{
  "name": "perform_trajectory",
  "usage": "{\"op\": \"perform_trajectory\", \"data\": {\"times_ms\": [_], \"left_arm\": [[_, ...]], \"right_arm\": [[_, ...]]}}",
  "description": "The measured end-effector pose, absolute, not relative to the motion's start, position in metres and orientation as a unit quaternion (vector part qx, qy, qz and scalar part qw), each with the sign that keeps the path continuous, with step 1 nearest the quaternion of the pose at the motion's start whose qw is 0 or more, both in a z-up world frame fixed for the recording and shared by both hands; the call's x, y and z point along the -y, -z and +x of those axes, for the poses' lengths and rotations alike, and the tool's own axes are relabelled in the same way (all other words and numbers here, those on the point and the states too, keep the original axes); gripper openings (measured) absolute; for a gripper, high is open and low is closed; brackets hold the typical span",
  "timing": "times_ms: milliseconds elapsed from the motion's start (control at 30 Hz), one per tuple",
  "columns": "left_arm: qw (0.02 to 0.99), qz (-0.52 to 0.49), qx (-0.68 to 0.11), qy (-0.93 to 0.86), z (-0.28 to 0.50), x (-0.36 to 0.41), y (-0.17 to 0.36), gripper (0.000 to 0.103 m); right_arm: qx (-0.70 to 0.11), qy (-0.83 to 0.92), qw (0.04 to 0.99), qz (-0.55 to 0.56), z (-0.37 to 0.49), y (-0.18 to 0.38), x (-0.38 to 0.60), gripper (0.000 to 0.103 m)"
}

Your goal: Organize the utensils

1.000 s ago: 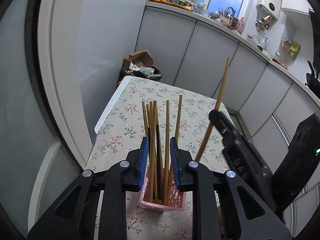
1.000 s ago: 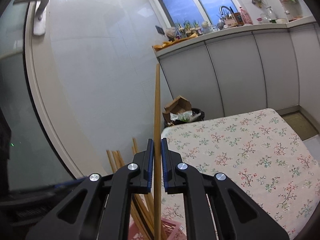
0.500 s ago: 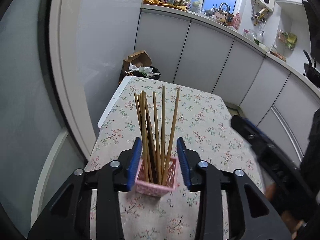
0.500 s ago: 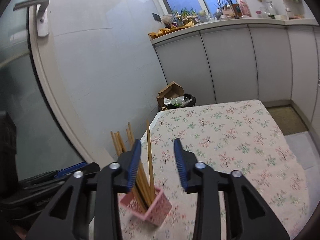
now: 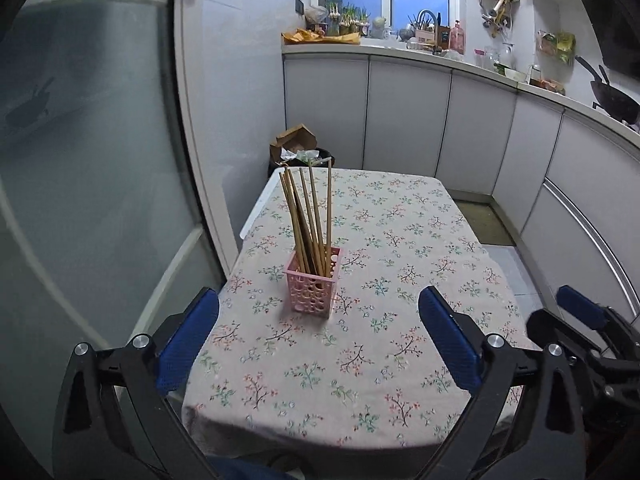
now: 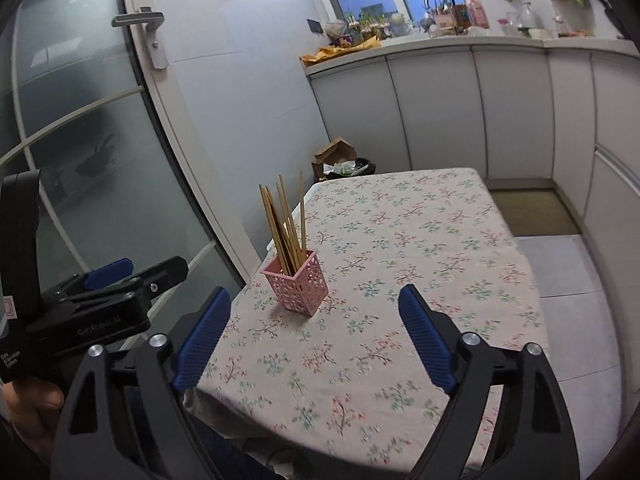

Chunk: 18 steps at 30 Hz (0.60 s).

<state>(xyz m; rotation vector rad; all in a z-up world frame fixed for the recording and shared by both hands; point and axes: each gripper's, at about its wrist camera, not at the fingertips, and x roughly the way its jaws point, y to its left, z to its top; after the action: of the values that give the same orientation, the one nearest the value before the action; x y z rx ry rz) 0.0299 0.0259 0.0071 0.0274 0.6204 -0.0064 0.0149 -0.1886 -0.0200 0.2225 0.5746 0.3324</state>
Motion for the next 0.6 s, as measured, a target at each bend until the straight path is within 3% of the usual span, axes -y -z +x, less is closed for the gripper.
{"op": "perform_trajectory", "data": {"times_ms": [233,600], "left_arm": [[0.959,0.005,-0.283,-0.004,-0.012,-0.024,-0.034,0.096],[0.965,-0.006,-0.26,0.027,-0.058,-0.015,-0.068,0.096]], "right_arm": [[-0.274,-0.166,0.942,0.1,-0.03,-0.015,0.196,0.096],[-0.275,-0.119,0.95,0.09,-0.052,-0.034,0.203,0.096]]}}
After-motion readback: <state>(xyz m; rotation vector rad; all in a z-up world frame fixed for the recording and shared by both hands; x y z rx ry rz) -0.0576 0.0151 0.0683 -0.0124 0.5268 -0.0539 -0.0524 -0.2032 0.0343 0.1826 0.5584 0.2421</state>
